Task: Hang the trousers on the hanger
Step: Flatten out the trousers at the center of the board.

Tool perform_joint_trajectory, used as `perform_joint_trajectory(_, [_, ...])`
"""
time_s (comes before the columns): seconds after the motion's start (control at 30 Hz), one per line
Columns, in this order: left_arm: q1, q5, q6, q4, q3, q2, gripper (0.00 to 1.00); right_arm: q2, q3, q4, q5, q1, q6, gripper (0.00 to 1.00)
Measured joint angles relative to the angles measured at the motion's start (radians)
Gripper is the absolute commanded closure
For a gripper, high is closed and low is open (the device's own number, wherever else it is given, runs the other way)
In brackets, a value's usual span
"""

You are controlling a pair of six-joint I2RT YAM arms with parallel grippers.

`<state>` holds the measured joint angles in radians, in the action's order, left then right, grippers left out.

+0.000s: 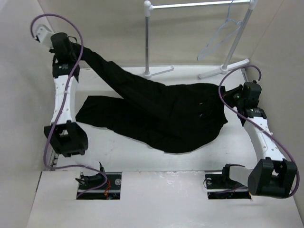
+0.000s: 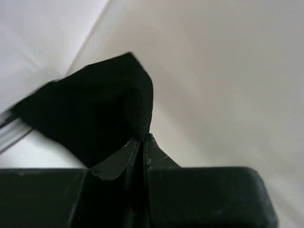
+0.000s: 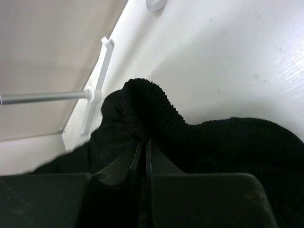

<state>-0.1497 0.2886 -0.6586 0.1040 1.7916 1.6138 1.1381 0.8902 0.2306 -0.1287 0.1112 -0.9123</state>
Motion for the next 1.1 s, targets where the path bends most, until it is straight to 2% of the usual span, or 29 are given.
perform_joint_trajectory(0.1, [0.013,-0.024,-0.002,-0.055,-0.022,0.1,0.96,0.051,0.021,-0.032,0.001,0.005,0.0,0.97])
perform_joint_trajectory(0.17, [0.018,-0.03,-0.005,-0.127,-0.098,0.11,0.9,0.084,0.024,-0.057,0.002,0.006,0.0,0.96])
perform_joint_trajectory(0.2, [0.016,-0.026,-0.006,-0.156,-0.135,0.113,0.83,0.1,0.025,-0.068,0.002,0.006,0.0,0.96])
perform_joint_trajectory(0.33, [-0.025,-0.012,-0.005,-0.202,-0.167,0.204,0.4,0.21,0.058,-0.087,-0.003,0.005,0.0,0.96])
perform_joint_trajectory(0.4, [-0.053,-0.002,-0.008,-0.178,-0.191,0.243,0.31,0.267,0.08,-0.09,-0.006,0.004,0.0,0.96])
perform_joint_trajectory(0.47, [-0.074,0.019,-0.01,-0.15,-0.275,0.242,0.3,0.301,0.093,-0.089,-0.007,0.0,0.0,0.96])
perform_joint_trajectory(0.57, [-0.073,0.069,-0.012,-0.101,-0.482,0.14,0.31,0.31,0.102,-0.088,-0.007,-0.002,0.0,0.96])
perform_joint_trajectory(0.73, [0.042,0.171,-0.021,0.017,-0.814,-0.25,0.35,0.311,0.142,-0.088,-0.007,-0.002,0.004,0.95])
perform_joint_trajectory(0.8, [0.077,0.195,-0.038,0.065,-0.879,-0.383,0.33,0.317,0.16,-0.089,-0.006,-0.005,0.004,0.95])
perform_joint_trajectory(0.9, [0.056,0.2,-0.074,0.108,-0.975,-0.495,0.3,0.332,0.175,-0.09,0.002,-0.017,0.005,0.95])
perform_joint_trajectory(0.97, [0.011,0.169,-0.093,0.128,-1.056,-0.512,0.29,0.344,0.178,-0.089,0.004,-0.027,0.005,0.88])
perform_joint_trajectory(1.03, [-0.045,0.107,-0.11,0.145,-1.121,-0.485,0.29,0.356,0.182,-0.087,0.005,-0.032,0.005,0.62])
perform_joint_trajectory(1.1, [-0.099,0.042,-0.129,0.147,-1.163,-0.439,0.3,0.36,0.187,-0.075,0.01,-0.034,0.016,0.42])
